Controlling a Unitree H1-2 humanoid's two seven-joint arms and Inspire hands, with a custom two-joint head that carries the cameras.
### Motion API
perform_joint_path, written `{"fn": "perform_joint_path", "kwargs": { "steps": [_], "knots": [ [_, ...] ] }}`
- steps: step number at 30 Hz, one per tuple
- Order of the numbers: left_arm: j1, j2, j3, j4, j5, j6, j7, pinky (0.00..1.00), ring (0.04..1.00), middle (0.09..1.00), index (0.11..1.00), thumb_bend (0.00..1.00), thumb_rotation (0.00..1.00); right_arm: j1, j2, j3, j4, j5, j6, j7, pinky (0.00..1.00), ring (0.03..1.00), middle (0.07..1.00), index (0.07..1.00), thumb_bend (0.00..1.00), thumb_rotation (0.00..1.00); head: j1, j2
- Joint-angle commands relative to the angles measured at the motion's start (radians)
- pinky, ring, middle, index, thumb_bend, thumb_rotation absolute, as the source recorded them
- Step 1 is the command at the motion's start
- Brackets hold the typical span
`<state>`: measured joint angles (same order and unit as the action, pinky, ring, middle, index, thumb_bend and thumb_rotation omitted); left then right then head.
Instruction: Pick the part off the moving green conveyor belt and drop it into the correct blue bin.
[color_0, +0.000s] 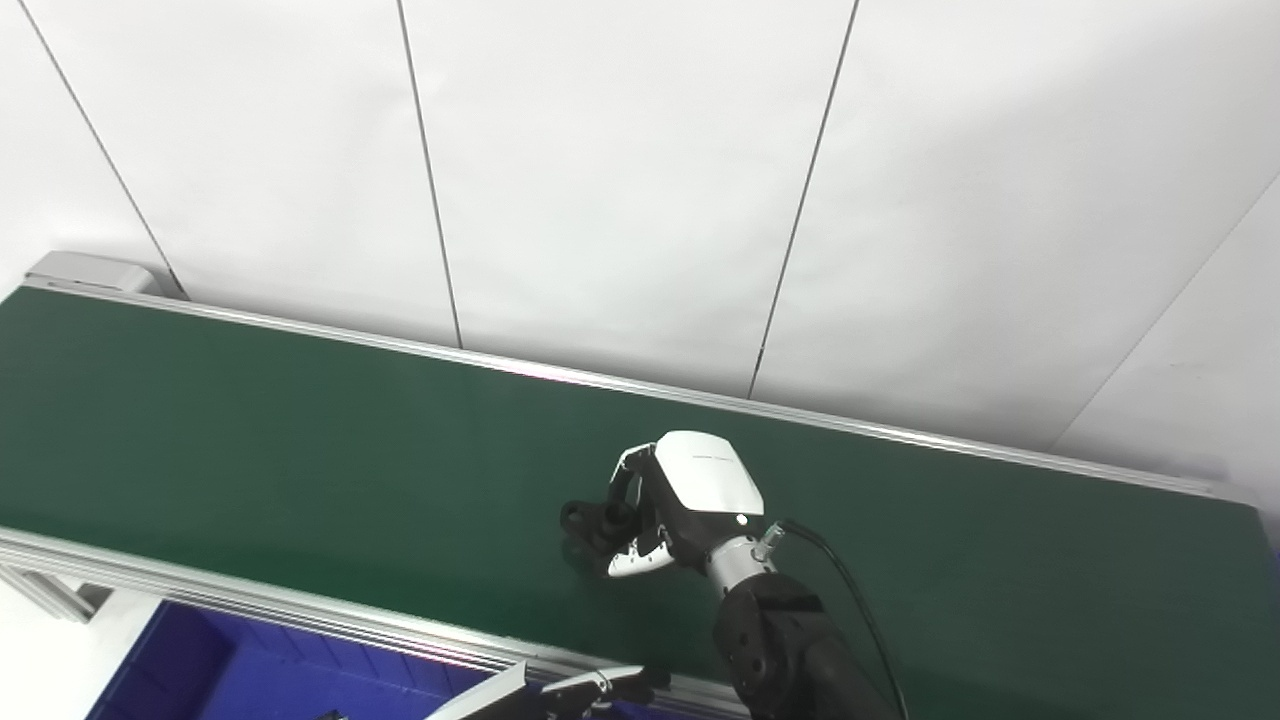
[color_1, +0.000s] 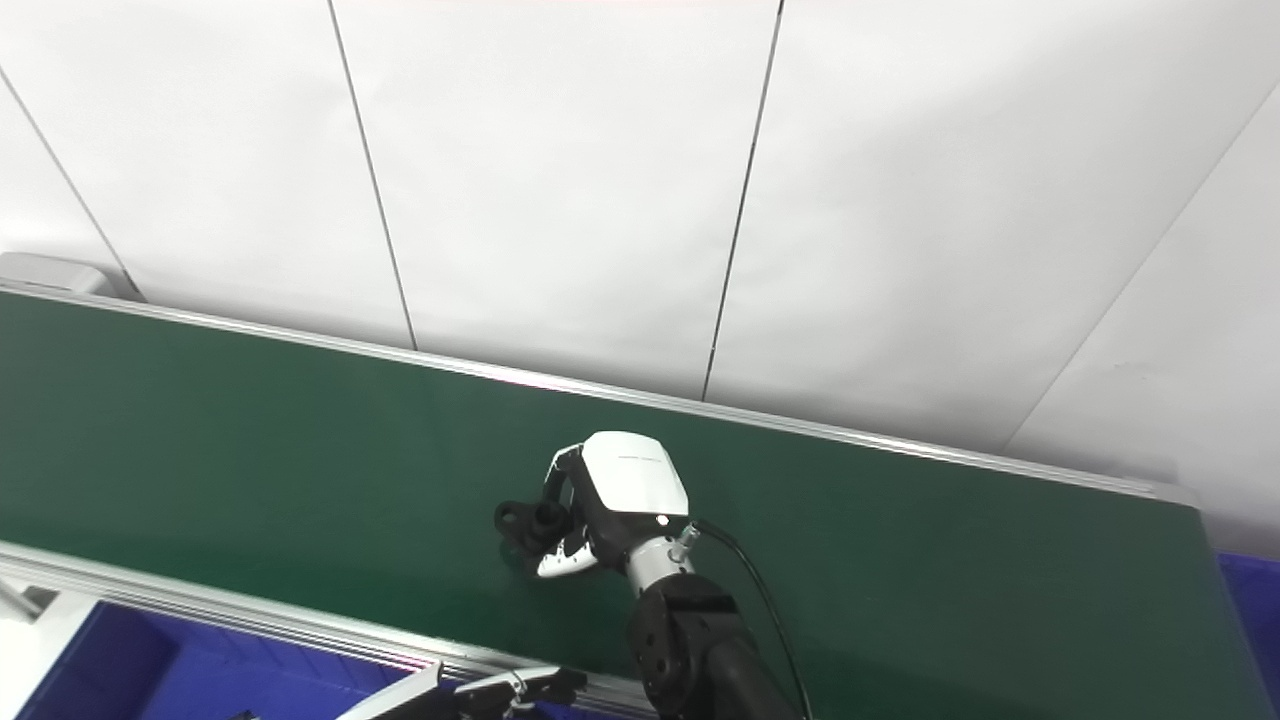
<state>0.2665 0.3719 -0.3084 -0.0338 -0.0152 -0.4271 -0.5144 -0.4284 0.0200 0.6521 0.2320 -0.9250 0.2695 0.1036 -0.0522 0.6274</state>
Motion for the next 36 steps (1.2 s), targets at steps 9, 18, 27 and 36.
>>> {"fn": "perform_joint_path", "kwargs": {
  "steps": [9,18,27,36],
  "knots": [
    [-0.005,0.017,0.009,-0.015,-0.039,-0.036,-0.007,0.87,0.942,0.974,0.942,0.50,0.39,0.014,0.000,-0.044,-0.112,-0.010,-0.002,-0.028,0.13,0.194,0.286,0.486,0.52,0.14,-0.008,0.010],
    [-0.020,0.015,0.013,-0.012,-0.056,-0.030,-0.014,0.89,0.950,0.982,0.950,0.49,0.38,0.075,0.002,-0.098,-0.199,-0.003,0.009,-0.045,0.11,0.169,0.252,0.487,0.52,0.13,-0.041,0.058],
    [-0.035,0.017,0.014,-0.007,-0.068,-0.028,-0.024,0.92,0.971,0.997,0.971,0.45,0.43,0.166,0.009,-0.168,-0.314,0.054,0.004,-0.048,0.07,0.129,0.198,0.487,0.52,0.13,-0.087,0.107],
    [-0.048,0.031,0.028,-0.026,-0.119,-0.002,-0.043,0.94,0.979,1.000,0.987,0.40,0.46,0.263,0.035,-0.187,-0.400,0.064,-0.013,-0.090,0.08,0.128,0.198,0.486,0.52,0.13,-0.184,0.230]
  ]
}}
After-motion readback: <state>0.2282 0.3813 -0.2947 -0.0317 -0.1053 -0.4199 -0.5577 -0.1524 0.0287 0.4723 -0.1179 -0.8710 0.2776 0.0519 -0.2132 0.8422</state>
